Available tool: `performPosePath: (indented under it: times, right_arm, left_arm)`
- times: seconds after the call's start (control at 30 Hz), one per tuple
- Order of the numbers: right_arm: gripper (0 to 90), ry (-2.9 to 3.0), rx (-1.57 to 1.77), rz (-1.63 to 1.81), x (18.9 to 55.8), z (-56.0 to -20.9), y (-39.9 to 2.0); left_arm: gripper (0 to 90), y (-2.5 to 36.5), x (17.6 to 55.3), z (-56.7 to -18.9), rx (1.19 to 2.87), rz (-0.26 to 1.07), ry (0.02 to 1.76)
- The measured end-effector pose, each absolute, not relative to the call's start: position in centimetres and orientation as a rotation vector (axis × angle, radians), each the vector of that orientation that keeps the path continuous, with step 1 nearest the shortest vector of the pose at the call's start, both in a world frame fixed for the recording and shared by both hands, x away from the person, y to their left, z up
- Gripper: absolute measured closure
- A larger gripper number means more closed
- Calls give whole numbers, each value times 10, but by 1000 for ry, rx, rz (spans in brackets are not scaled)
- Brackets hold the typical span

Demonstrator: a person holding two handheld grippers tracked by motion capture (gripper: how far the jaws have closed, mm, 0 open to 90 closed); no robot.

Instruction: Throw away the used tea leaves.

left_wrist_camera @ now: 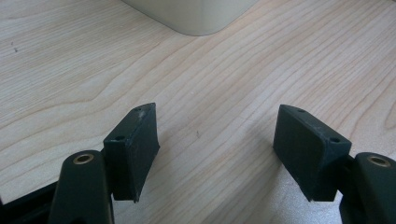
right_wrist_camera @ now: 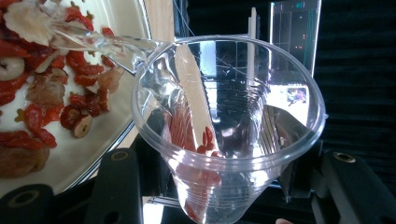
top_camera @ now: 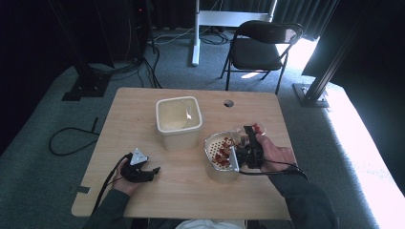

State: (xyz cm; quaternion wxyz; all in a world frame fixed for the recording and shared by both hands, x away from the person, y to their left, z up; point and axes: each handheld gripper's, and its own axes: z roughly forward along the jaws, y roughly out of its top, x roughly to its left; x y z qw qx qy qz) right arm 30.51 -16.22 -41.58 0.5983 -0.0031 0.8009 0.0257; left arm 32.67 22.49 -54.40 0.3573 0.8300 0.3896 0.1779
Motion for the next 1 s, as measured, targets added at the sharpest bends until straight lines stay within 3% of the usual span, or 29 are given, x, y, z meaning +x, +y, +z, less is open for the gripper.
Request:
performPosePath:
  times: [1.0]
  right_arm:
    - [462,1799,-147,-116,308,-422,-155]
  left_arm:
    - [315,225,327,-544,2143,458,1007]
